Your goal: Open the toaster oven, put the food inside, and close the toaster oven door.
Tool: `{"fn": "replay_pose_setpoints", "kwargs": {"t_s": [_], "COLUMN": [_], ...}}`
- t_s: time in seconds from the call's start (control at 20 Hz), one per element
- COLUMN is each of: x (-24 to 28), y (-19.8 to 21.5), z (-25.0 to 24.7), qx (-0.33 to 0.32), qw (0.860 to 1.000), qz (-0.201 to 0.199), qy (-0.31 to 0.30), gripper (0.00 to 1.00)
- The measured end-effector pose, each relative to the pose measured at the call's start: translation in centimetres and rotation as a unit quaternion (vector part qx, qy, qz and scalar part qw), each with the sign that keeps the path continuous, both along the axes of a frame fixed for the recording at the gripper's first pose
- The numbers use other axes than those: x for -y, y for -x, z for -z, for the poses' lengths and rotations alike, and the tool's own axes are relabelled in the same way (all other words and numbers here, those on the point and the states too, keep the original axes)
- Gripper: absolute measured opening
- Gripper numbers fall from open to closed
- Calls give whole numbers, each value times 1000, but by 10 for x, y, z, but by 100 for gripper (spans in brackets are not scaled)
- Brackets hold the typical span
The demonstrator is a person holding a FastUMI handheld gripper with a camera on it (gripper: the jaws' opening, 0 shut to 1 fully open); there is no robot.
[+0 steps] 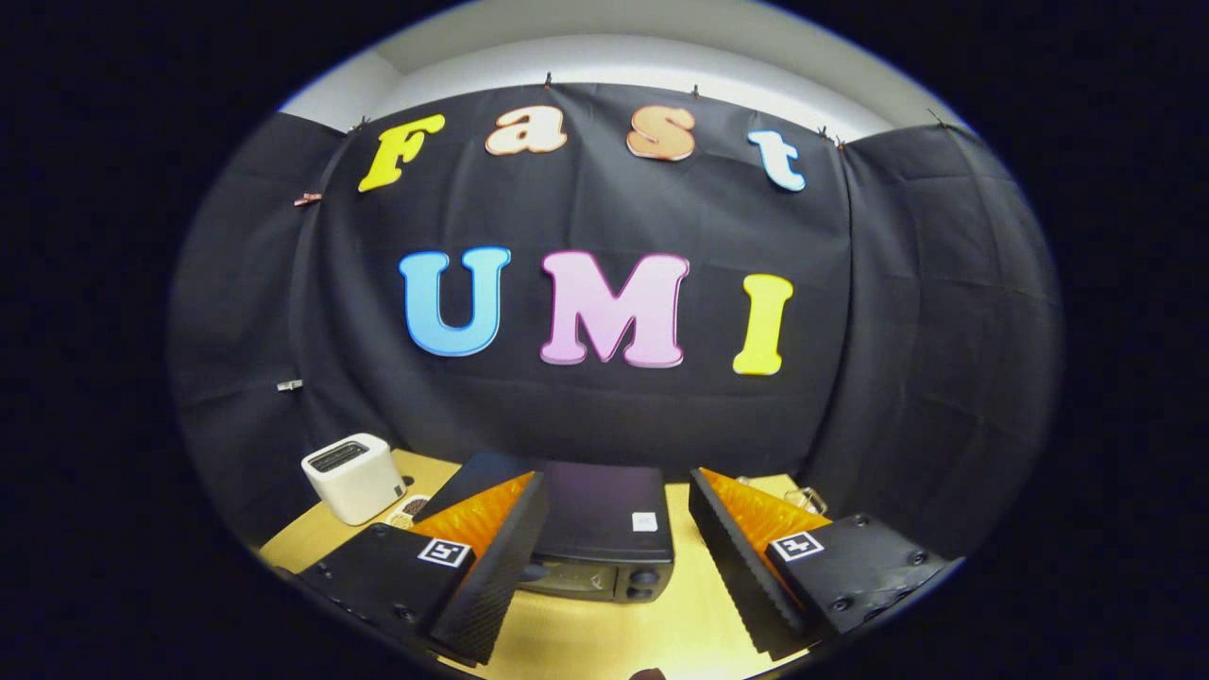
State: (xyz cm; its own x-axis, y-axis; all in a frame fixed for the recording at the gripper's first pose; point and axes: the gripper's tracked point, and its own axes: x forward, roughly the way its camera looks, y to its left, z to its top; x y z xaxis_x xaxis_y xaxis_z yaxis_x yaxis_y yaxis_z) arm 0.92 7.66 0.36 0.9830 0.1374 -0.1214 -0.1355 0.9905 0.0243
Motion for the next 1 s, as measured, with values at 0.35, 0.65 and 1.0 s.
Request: {"fn": "replay_pose_setpoints", "kwargs": {"t_s": [0.35,0.65,1.0], "x": [47,62,69], "y": [11,7,8], "z": [-51,-51,-48], "qx": [44,44,40], "qw": [999,999,999], "qz": [8,-3,-11], "qy": [-15,-4,-2], "gripper": [98,99,99]}}
